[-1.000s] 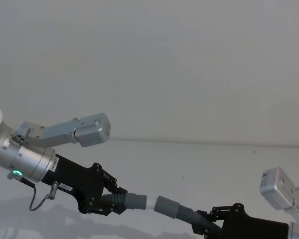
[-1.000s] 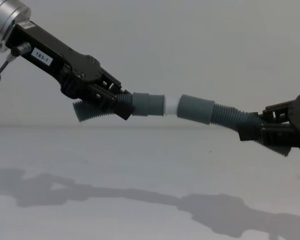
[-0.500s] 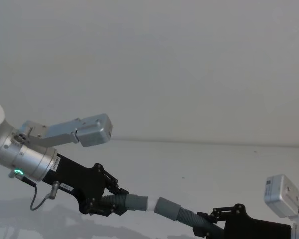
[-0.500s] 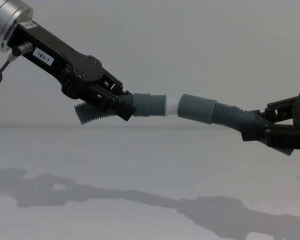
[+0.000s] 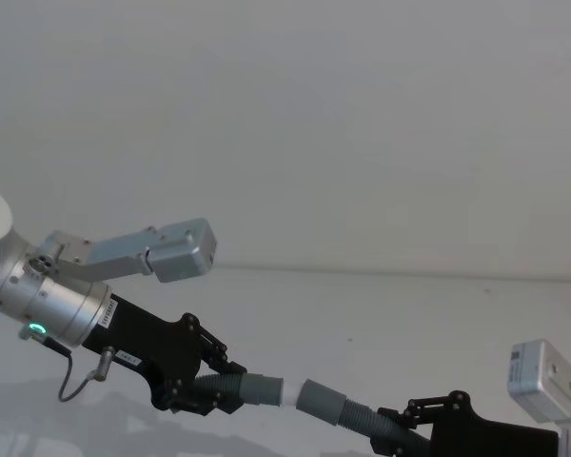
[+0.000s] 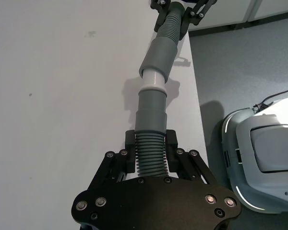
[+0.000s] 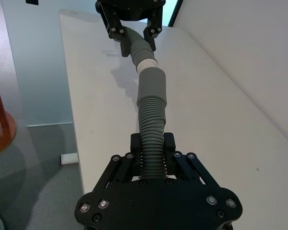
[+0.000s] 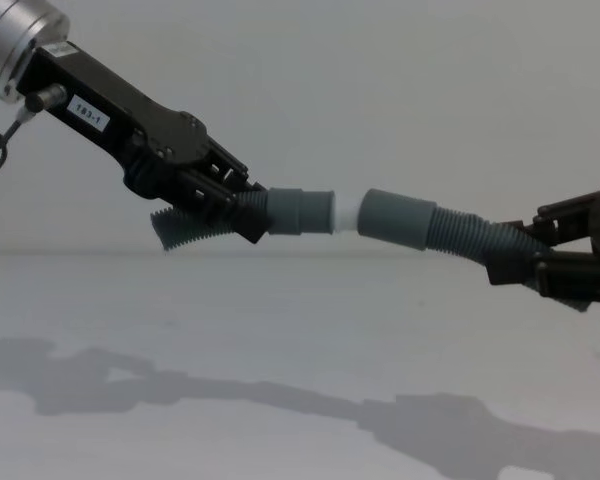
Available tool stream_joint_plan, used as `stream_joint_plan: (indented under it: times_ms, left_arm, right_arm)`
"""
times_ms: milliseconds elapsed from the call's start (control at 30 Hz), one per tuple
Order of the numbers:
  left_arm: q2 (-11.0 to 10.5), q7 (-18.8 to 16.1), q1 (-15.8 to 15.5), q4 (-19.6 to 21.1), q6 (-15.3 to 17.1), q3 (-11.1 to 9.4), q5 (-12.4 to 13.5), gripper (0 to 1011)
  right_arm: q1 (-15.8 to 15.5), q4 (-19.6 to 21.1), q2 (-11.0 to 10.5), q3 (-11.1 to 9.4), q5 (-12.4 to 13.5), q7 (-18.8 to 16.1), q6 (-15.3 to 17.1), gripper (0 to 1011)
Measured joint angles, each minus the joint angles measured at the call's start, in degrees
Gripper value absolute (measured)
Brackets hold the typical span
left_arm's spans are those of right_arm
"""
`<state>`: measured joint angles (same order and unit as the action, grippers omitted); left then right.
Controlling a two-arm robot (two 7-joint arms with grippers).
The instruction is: Use both hands to pick up one end of the pipe from the table, align the ends, and insert them.
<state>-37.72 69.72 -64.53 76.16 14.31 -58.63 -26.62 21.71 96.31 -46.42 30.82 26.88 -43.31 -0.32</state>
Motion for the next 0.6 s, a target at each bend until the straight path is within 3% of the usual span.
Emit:
stream_joint_plan:
  times_ms: [600]
  left_arm:
    - [-0.7,-1.0,0.2,1.4,0.0,0.3,0.7,329]
  right_arm:
    - [-0.2,-0.7,0.3,-0.6,-1.4,-0.9,-1.8,251]
